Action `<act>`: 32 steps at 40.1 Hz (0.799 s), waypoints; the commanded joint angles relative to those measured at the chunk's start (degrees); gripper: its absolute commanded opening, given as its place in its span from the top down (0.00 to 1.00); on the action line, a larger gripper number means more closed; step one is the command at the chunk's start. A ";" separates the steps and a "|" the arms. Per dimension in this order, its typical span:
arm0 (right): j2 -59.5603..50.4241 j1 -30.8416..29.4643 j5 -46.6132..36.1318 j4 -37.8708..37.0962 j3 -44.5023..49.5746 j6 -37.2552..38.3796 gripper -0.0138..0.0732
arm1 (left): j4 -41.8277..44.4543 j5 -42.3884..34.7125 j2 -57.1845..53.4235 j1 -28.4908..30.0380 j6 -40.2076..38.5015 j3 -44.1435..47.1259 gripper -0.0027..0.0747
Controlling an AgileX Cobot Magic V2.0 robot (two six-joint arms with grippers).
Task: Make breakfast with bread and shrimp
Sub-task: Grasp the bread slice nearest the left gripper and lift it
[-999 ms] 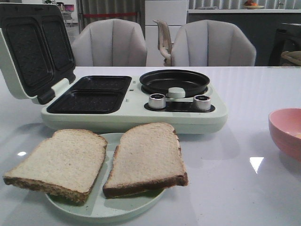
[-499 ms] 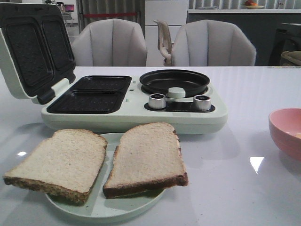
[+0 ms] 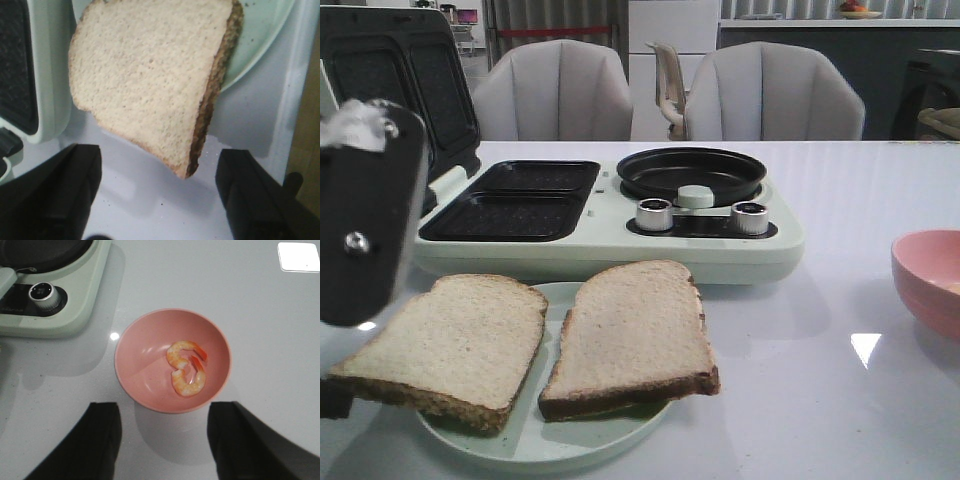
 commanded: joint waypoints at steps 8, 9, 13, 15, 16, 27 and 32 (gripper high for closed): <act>-0.07 -0.17 -3.66 -0.17 -1.57 -0.15 0.27 | 13.18 -0.38 7.08 -0.36 -12.06 -1.34 0.30; -0.07 -0.17 -3.66 -0.17 -1.57 -0.15 0.27 | 13.89 -0.38 7.66 -0.36 -12.99 -1.34 0.30; -0.07 -0.17 -3.66 -0.17 -1.57 -0.15 0.27 | 15.08 -0.38 9.73 -0.36 -13.87 -1.34 0.30; -0.07 -0.17 -3.66 -0.17 -1.57 -0.15 0.27 | 15.31 -0.38 10.59 -0.36 -14.02 -1.34 0.31; -0.07 -0.17 -3.66 -0.17 -1.57 -0.15 0.27 | 15.43 -0.38 10.98 -0.36 -14.15 -1.34 0.32; -0.07 -0.17 -3.66 -0.17 -1.57 -0.15 0.27 | 15.93 0.14 12.19 -0.36 -18.39 -1.78 0.55; -0.07 -0.17 -3.66 -0.17 -1.57 -0.15 0.27 | 15.83 1.58 12.19 -0.36 -18.39 -1.78 0.64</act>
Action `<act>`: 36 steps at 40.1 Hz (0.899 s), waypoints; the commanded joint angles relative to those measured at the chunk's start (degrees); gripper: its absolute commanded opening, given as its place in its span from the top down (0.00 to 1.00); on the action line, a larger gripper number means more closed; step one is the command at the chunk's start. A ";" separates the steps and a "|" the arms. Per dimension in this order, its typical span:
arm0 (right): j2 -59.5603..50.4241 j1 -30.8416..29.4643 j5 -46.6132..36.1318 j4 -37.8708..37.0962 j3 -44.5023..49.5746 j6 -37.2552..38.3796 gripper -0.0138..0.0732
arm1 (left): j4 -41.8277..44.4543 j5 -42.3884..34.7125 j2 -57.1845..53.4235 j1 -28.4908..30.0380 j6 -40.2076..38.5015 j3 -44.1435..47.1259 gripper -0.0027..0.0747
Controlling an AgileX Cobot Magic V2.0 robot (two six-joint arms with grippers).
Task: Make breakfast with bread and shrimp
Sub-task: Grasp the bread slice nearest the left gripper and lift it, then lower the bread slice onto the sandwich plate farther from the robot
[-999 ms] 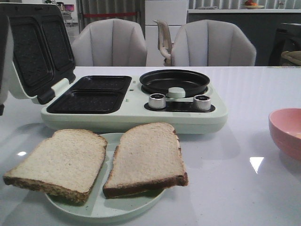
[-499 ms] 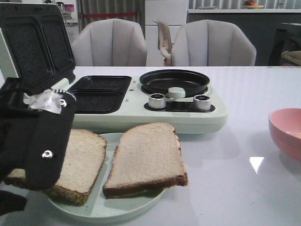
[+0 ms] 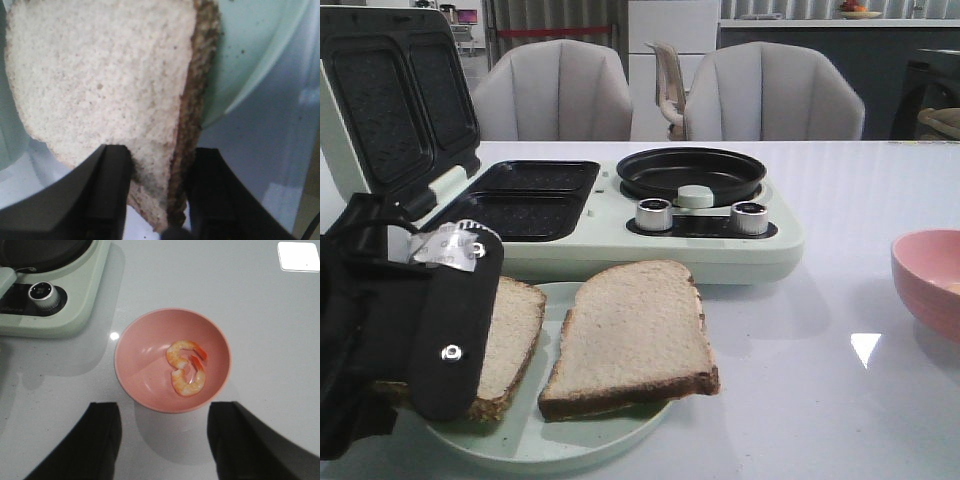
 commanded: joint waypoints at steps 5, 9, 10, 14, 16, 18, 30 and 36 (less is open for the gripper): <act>-0.07 -0.17 -3.66 -0.17 -1.57 -0.15 0.27 | 0.66 2.94 -1.53 -0.36 -0.93 -1.33 0.72; -0.07 -0.17 -3.66 -0.17 -1.57 -0.15 0.27 | 0.08 3.75 -2.14 -0.36 -0.93 -1.37 0.77; -0.07 -0.17 -3.66 -0.17 -1.57 -0.15 0.27 | -0.09 3.74 -2.41 -0.36 -0.93 -1.37 0.78; -0.07 -0.17 -3.66 -0.17 -1.57 -0.15 0.27 | -0.45 3.74 -4.71 -0.36 -0.93 -1.37 0.82; -0.07 -0.17 -3.66 -0.17 -1.57 -0.15 0.27 | -0.45 4.08 -6.22 -0.36 -0.93 -1.37 0.83; -0.07 -0.17 -3.66 -0.17 -1.57 -0.15 0.27 | -0.45 4.93 -7.98 -0.36 -0.93 -1.37 0.84; -0.07 -0.17 -3.66 -0.17 -1.57 -0.15 0.27 | 10.08 7.98 -20.33 -0.36 -0.40 -1.46 0.84; -0.07 -0.17 -3.66 -0.17 -1.57 -0.15 0.27 | 16.20 8.23 -22.04 0.54 -0.40 -3.95 0.84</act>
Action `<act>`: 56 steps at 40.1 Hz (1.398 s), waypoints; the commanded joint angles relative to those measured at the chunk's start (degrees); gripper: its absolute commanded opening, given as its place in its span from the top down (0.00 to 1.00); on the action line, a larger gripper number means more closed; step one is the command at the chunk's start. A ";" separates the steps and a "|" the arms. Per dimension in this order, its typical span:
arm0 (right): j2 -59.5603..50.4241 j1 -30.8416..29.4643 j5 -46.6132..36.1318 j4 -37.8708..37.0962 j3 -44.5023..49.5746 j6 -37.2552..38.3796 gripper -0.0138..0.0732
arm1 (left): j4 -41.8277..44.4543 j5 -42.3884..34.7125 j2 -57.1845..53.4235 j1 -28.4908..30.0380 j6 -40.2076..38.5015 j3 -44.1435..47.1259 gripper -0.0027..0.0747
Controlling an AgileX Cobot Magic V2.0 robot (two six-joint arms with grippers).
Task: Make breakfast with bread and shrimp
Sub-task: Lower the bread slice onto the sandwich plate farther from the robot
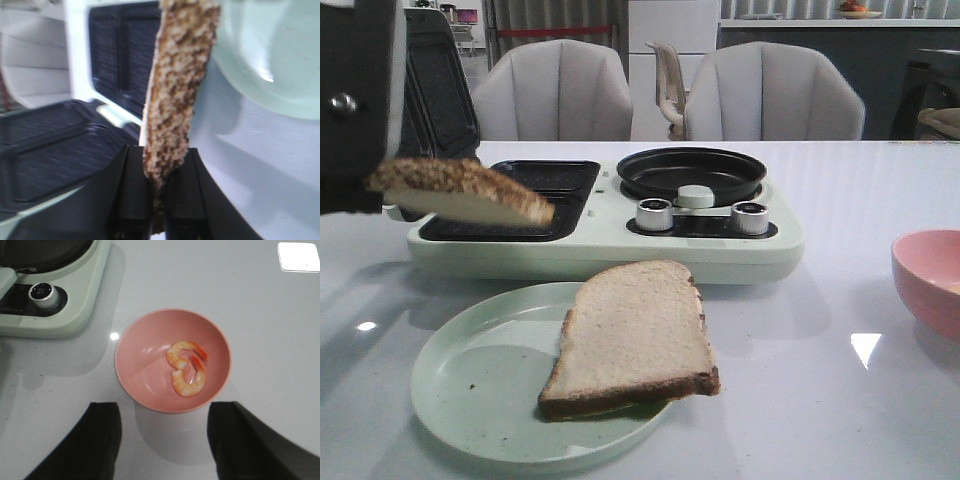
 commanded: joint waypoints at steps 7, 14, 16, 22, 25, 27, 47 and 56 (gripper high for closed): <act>-0.07 -0.17 -3.66 -0.17 -1.57 -0.15 0.27 | 6.59 0.85 0.89 3.92 -0.37 -9.19 0.84; -0.07 -0.17 -3.66 -0.17 -1.57 -0.15 0.27 | 8.11 -5.50 5.66 9.69 -0.37 -16.06 0.84; -0.07 -0.17 -3.66 -0.17 -1.57 -0.15 0.27 | 8.11 -7.57 7.57 11.54 -0.37 -18.24 0.84; -0.07 -0.17 -3.66 -0.17 -1.57 -0.15 0.27 | 8.11 -11.08 14.08 16.41 -0.37 -25.43 0.84; -0.07 -0.17 -3.66 -0.17 -1.57 -0.15 0.27 | 8.11 -12.37 17.90 18.43 -0.37 -28.97 0.84; -0.07 -0.17 -3.66 -0.17 -1.57 -0.15 0.27 | 8.11 -13.19 20.35 19.54 -0.37 -31.79 0.84; -0.07 -0.17 -3.66 -0.17 -1.57 -0.15 0.27 | 8.11 -15.11 41.39 26.06 -0.37 -52.39 0.84; -0.07 -0.17 -3.66 -0.17 -1.57 -0.15 0.27 | 8.11 -15.63 45.67 27.69 -0.37 -54.76 0.84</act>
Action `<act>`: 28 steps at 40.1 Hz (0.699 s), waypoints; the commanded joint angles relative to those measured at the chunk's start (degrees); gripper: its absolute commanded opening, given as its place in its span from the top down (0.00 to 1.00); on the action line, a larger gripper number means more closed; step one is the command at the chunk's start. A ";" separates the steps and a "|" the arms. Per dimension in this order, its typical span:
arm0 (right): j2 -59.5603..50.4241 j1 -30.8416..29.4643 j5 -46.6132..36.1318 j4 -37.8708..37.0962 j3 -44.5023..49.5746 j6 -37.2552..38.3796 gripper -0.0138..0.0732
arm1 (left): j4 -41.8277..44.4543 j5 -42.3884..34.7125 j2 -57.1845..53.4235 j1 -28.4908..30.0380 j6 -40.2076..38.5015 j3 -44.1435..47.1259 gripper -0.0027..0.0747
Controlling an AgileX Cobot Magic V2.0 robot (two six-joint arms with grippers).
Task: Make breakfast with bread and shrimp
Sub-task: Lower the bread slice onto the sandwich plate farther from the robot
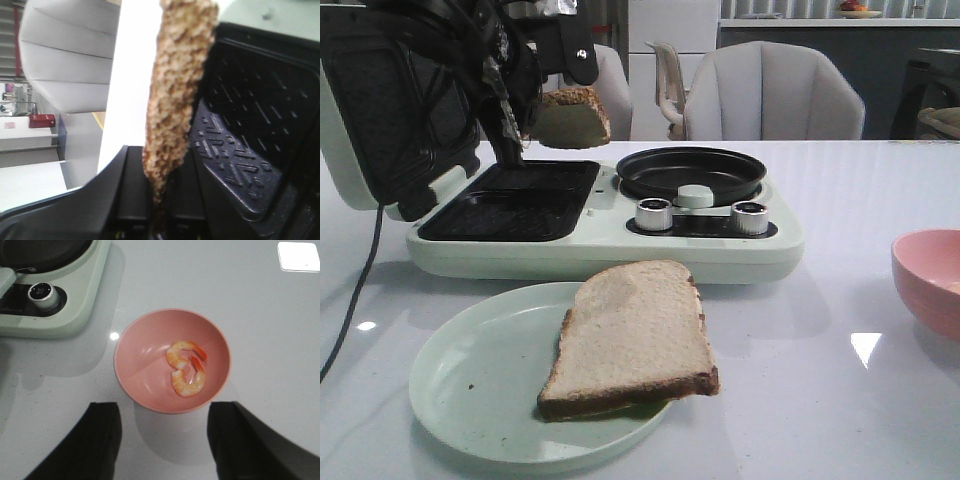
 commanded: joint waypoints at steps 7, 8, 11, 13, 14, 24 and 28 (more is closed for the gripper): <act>-0.07 -0.17 -3.67 -0.12 -1.57 -0.15 0.27 | 1.47 -0.48 -1.12 1.67 -0.37 -2.29 0.81; -0.07 -0.17 -3.67 -0.12 -1.57 -0.15 0.27 | 1.47 -0.48 -1.12 1.67 -0.37 -2.29 0.79; -0.07 -0.17 -3.67 -0.12 -1.57 -0.15 0.27 | 1.47 -0.62 -1.12 1.67 -0.37 -2.29 0.70; -0.07 -0.17 -3.67 -0.12 -1.57 -0.15 0.27 | 1.47 -0.62 -1.12 1.67 -0.37 -2.29 0.62; -0.07 -0.17 -3.67 -0.12 -1.57 -0.15 0.27 | 1.47 -0.50 -1.12 1.67 -0.37 -2.29 0.57; -0.07 -0.17 -3.67 -0.12 -1.57 -0.15 0.27 | 1.47 2.14 -1.12 1.67 -0.37 -2.29 0.31; -0.07 -0.17 -3.67 -0.12 -1.57 -0.15 0.27 | 1.47 3.74 -1.12 1.12 -0.37 -2.29 0.31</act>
